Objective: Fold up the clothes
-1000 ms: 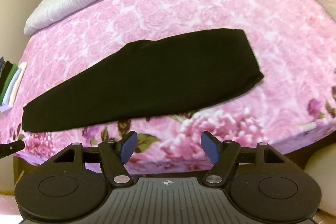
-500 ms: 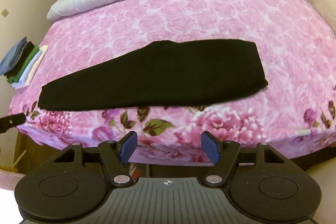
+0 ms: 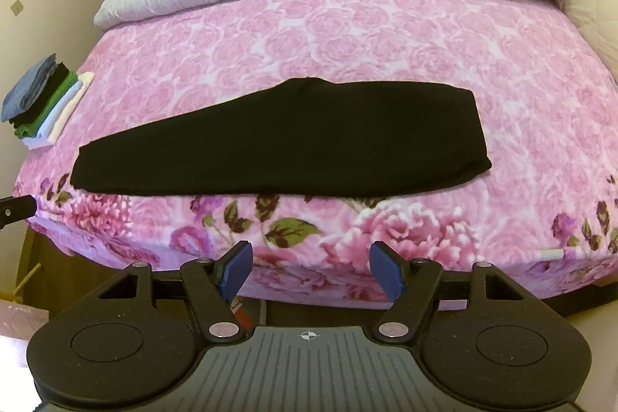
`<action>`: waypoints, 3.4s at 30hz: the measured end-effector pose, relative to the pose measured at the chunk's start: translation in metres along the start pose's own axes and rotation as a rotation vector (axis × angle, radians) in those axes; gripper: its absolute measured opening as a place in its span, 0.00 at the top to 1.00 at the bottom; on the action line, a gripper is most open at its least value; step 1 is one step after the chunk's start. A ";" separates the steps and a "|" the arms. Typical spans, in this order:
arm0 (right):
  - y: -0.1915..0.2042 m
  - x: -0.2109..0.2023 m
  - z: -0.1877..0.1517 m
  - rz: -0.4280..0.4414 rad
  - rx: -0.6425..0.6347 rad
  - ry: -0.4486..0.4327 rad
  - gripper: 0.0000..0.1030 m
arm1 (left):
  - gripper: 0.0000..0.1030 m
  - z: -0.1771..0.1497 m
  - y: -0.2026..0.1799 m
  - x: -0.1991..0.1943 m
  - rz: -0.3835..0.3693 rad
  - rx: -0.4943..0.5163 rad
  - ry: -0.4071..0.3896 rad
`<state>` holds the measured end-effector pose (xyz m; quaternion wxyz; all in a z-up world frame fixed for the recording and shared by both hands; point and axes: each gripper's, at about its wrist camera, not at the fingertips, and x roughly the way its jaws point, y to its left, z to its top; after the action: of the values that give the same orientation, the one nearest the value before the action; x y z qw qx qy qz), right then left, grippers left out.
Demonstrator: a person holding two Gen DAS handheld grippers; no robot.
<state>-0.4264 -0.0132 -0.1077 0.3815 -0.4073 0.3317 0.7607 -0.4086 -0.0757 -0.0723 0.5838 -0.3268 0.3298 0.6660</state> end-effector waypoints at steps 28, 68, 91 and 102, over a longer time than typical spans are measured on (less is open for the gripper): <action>-0.019 0.107 0.028 0.164 0.407 0.078 0.32 | 0.71 -0.026 0.159 0.145 -0.219 -0.551 0.076; -0.078 0.215 -0.063 0.100 0.718 -0.406 0.31 | 0.97 -0.079 0.319 0.359 -0.169 -0.890 -0.237; -0.123 0.227 -0.043 0.138 0.731 -0.428 0.31 | 0.86 -0.034 0.010 0.322 -0.561 0.337 -0.148; -0.051 0.297 0.016 0.545 0.698 -0.250 0.32 | 0.85 -0.003 0.107 0.327 -0.543 0.068 -0.103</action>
<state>-0.5007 0.1168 -0.3700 0.3191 -0.0573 0.6144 0.7193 -0.5492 0.0946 -0.3361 0.7676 -0.3491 0.2221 0.4895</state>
